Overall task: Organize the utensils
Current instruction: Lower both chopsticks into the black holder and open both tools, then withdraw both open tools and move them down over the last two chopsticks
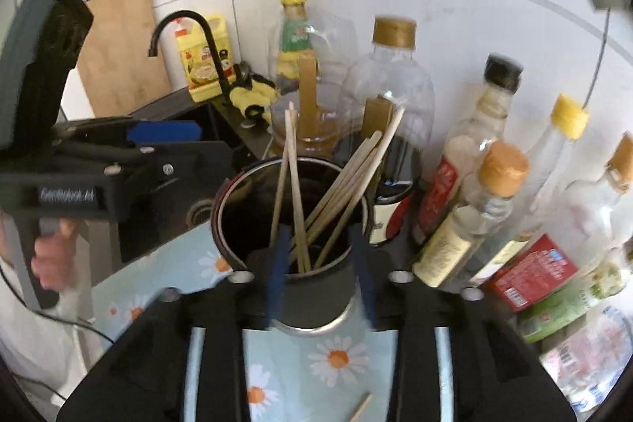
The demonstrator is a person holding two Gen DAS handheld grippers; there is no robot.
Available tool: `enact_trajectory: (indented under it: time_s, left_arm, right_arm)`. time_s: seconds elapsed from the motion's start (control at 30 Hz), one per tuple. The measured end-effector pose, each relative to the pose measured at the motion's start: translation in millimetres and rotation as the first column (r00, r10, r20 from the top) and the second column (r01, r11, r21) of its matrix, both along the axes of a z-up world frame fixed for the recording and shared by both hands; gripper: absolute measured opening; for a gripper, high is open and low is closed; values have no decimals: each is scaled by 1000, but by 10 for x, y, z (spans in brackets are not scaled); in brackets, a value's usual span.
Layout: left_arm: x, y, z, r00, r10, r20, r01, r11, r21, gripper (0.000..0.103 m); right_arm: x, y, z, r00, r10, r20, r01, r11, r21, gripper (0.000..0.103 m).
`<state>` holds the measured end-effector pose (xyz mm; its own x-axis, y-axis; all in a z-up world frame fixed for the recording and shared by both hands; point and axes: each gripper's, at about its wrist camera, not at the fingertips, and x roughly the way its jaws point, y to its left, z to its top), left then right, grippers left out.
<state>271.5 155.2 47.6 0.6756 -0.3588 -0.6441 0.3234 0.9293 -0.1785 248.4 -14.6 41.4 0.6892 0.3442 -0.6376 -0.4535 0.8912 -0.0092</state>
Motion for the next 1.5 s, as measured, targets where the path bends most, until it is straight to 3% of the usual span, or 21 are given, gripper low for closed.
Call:
enact_trajectory:
  time_s: [0.17, 0.2, 0.23, 0.47, 0.7, 1.03, 1.5]
  left_arm:
    - [-156, 61, 14, 998, 67, 3, -67, 996, 58, 88]
    - [-209, 72, 13, 997, 80, 5, -80, 995, 56, 91]
    - [-258, 75, 12, 996, 92, 9, -93, 994, 57, 92]
    - [-545, -60, -130, 984, 176, -26, -172, 979, 112, 96]
    - [-783, -279, -559, 970, 209, -127, -193, 972, 131, 96]
    - [-1192, -784, -1064, 955, 167, -243, -139, 982, 126, 96]
    - [-1270, -1484, -1384, 952, 97, -291, -41, 981, 192, 96]
  right_arm:
    - [-255, -195, 68, 999, 11, 46, -12, 1000, 19, 70]
    - [-296, -232, 77, 999, 11, 53, -12, 1000, 22, 82]
    - [-356, -286, 80, 998, 5, 68, -7, 1000, 24, 86]
    - [-645, -650, 47, 996, -7, 88, 5, 1000, 25, 87]
    - [-883, -1001, -98, 997, -34, 65, 30, 997, 66, 87]
    - [-1077, -1388, -545, 997, -63, -39, 66, 996, 65, 87]
    - [-1493, -1564, -1208, 993, -55, -104, 53, 998, -23, 87]
